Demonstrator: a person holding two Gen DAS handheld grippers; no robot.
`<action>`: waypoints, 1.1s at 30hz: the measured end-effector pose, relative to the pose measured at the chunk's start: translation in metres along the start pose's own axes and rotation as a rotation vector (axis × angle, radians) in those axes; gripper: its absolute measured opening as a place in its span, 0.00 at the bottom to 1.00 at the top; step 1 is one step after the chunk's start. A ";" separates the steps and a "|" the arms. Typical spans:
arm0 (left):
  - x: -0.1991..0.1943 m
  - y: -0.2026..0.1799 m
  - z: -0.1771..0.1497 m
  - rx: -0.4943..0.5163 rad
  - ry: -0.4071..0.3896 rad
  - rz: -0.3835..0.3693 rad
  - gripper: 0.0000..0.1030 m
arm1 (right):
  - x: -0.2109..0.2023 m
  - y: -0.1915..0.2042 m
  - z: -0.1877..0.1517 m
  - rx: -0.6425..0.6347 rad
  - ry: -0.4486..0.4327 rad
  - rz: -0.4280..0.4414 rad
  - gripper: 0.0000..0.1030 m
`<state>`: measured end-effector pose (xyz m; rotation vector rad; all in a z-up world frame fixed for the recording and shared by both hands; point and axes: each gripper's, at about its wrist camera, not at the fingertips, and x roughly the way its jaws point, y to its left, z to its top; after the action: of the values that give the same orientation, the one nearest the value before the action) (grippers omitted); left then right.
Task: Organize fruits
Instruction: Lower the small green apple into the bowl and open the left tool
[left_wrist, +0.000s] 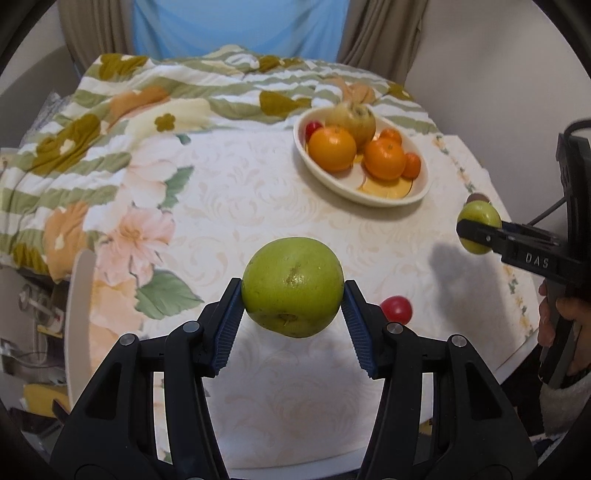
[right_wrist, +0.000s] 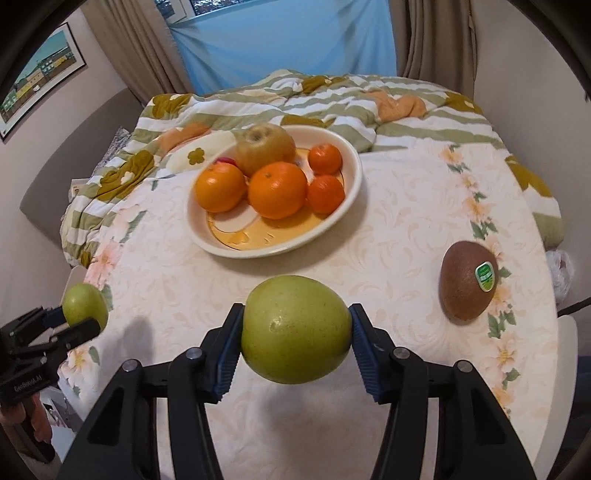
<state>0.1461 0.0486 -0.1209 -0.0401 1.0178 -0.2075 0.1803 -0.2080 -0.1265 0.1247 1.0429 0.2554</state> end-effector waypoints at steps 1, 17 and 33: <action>-0.005 0.000 0.003 0.001 -0.008 0.000 0.59 | -0.004 0.001 0.000 -0.002 -0.003 0.000 0.50; -0.027 -0.043 0.072 0.057 -0.108 -0.018 0.59 | -0.051 -0.008 0.045 -0.065 -0.075 -0.005 0.50; 0.075 -0.090 0.118 -0.041 -0.007 0.007 0.59 | -0.010 -0.064 0.105 -0.176 -0.029 0.049 0.50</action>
<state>0.2704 -0.0609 -0.1106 -0.0745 1.0155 -0.1795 0.2756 -0.2706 -0.0801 -0.0046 0.9853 0.3874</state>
